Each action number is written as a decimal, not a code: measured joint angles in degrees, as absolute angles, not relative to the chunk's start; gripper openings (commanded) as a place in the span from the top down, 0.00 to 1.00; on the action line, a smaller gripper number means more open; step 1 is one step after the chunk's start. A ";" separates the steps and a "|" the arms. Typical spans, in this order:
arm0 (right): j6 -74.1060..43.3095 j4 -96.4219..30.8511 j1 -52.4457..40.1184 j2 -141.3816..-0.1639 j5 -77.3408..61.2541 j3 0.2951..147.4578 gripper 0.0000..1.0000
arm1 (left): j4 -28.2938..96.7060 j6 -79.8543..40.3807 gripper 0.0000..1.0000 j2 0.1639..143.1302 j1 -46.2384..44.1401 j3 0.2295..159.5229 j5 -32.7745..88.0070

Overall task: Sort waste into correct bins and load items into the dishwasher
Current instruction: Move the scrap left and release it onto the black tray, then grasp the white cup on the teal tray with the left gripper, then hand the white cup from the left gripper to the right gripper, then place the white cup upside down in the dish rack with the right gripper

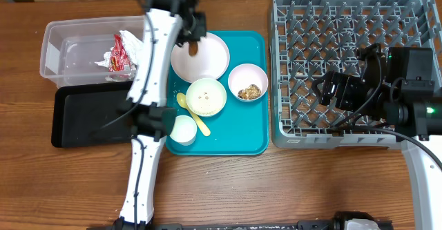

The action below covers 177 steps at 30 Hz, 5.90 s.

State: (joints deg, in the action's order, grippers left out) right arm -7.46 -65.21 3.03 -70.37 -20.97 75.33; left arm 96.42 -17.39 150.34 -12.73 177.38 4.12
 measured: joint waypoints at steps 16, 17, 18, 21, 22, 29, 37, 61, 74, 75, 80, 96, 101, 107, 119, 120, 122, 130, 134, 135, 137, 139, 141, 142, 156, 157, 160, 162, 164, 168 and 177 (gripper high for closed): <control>-7.49 -65.54 3.03 -70.41 -20.99 75.33 0.00 | 96.77 -16.71 0.95 105.65 -5.80 141.95 -6.09; -7.46 -65.54 3.03 -70.41 -20.97 75.33 0.00 | 96.92 -17.87 0.96 104.20 -4.03 137.99 -7.44; -7.49 -65.56 3.03 -70.41 -20.97 75.33 0.00 | 96.92 -18.81 0.96 103.37 -2.11 134.58 -8.62; -7.44 -65.56 3.03 -70.41 -20.99 75.33 0.00 | 96.14 -22.92 0.96 103.13 4.71 124.92 -11.49; -7.46 -65.58 3.03 -70.41 -20.99 75.33 0.00 | 95.33 -24.21 0.96 103.24 6.66 122.32 -11.97; -7.46 -65.63 3.03 -70.41 -20.99 75.33 0.00 | 82.30 -32.97 0.96 103.53 17.23 101.51 -12.49; -7.46 -65.84 3.03 -70.41 -20.99 75.33 0.00 | 63.57 -42.04 0.87 103.68 18.63 78.59 -11.97; -7.46 -66.54 3.03 -70.52 -20.97 75.37 0.00 | 68.31 -14.96 0.24 103.72 14.81 93.80 8.08; -7.46 -66.00 3.03 -70.52 -20.97 75.37 0.00 | 81.45 4.69 0.21 103.59 -3.88 95.57 14.09; -7.46 -66.02 3.03 -70.52 -20.99 75.37 0.00 | 80.34 4.64 0.21 103.59 -4.49 94.17 12.99; -7.49 -66.06 3.03 -70.52 -20.99 75.37 0.00 | 74.61 4.51 0.30 103.48 -6.37 84.90 8.19; -7.49 -66.15 3.03 -72.71 -21.15 75.37 0.00 | 60.77 3.11 0.96 103.50 -9.19 70.65 8.36; -7.51 -61.14 3.01 -72.77 -30.72 75.42 0.00 | 62.81 3.73 0.96 103.50 -7.33 84.31 39.53; -7.53 -47.59 -4.69 -72.84 -42.70 75.68 0.00 | 54.08 -0.45 0.96 103.50 -6.63 91.70 69.56; -7.49 -24.38 -16.32 -79.02 -52.60 75.85 0.07 | 53.78 -7.88 0.96 103.50 -7.46 91.72 88.36; -7.44 -23.81 -16.69 -79.66 -53.58 75.85 0.12 | 53.78 -8.10 0.96 103.50 -7.92 91.72 88.49; -7.53 -20.88 -17.41 -81.14 -55.94 75.85 0.21 | 53.76 -8.47 0.96 103.50 -8.75 91.72 88.68; -8.73 -19.59 -17.67 -82.04 -58.74 75.85 0.55 | 53.78 -8.82 0.69 103.50 -9.43 91.72 89.54; -8.73 -20.21 -18.02 -82.02 -59.72 75.85 0.56 | 53.76 -9.08 0.57 103.50 -9.52 91.77 89.10; -8.78 -20.27 -17.67 -82.02 -59.81 75.85 0.56 | 53.76 -9.13 0.56 103.50 -9.52 91.77 88.88; -8.99 -21.06 -15.00 -81.89 -60.03 75.85 0.56 | 53.76 -9.08 0.57 103.50 -9.52 91.77 88.23; -9.17 -25.26 -11.18 -81.14 -59.05 75.94 0.55 | 53.78 -9.08 0.57 103.50 -9.52 91.77 86.94; -9.56 -34.13 -4.75 -79.09 -54.02 76.03 0.54 | 54.30 -9.08 0.57 103.50 -9.41 91.77 83.83; -9.52 -37.82 -2.22 -78.08 -51.07 76.03 0.54 | 54.72 -9.08 0.57 103.50 -9.41 91.79 81.76; -16.53 -76.18 -4.34 -78.56 -5.48 76.99 0.54 | 58.52 -9.08 0.57 103.50 -11.29 91.88 20.40; -16.93 -77.19 -4.56 -81.34 -4.21 76.97 0.54 | 58.52 -9.08 0.57 103.50 -11.62 91.88 17.74; -17.56 -76.64 -4.60 -86.30 -2.63 76.97 0.54 | 58.50 -9.08 0.57 103.50 -11.88 91.88 14.02; -17.82 -75.59 -4.60 -89.08 -1.93 76.97 0.48 | 58.50 -9.08 0.57 103.50 -11.92 91.88 12.49; -17.98 -75.24 -4.60 -90.76 -1.45 76.97 0.37 | 58.50 -9.08 0.57 103.50 -11.92 91.88 11.64; -18.04 -74.56 -4.60 -92.95 -0.82 76.97 0.19 | 58.22 -9.08 0.56 103.50 -11.92 91.79 10.79; -18.17 -79.55 -4.60 -93.47 -0.62 87.53 0.16 | 57.45 -9.08 0.56 103.50 -11.92 91.44 10.39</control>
